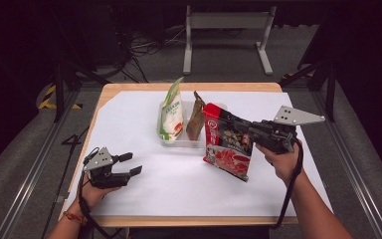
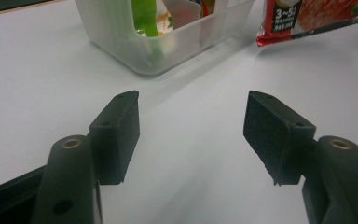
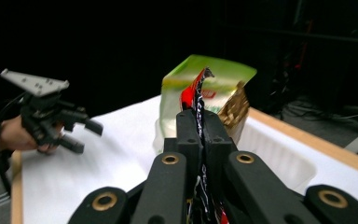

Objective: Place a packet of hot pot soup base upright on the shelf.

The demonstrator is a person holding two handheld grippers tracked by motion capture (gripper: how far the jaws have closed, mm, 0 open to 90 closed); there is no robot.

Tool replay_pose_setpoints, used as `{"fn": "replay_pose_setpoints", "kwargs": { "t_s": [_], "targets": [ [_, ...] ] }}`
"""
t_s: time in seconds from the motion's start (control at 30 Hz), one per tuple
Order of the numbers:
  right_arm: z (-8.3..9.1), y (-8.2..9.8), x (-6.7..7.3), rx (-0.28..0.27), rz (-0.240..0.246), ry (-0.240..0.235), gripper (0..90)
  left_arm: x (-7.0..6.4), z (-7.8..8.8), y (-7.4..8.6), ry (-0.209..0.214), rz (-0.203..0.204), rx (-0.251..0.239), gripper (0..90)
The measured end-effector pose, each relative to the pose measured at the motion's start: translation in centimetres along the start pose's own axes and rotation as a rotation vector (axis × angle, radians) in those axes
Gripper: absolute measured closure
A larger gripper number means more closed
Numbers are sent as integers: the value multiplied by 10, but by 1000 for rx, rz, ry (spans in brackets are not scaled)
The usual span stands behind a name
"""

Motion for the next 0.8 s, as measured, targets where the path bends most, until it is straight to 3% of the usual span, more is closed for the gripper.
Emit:
{"fn": "replay_pose_setpoints", "kwargs": {
  "t_s": [0.47,0.8],
  "targets": [
    [1,-31,-16,-101,-43,148,887,-1,-1,-1,3,-4,-8,342],
    [-22,-45,-36,-130,-95,232,887,-1,1,-1,7,3,-17,336]
  ]
}}
Point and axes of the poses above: each handheld gripper's, and its own axes: z roughly backward along the jaws, y roughly out of its underside, x roughly to its left, the point moved 7 cm from there along -z, roughly forward along the jaws, and after that the axes turned 1 degree about -y, right-handed, at the moved point
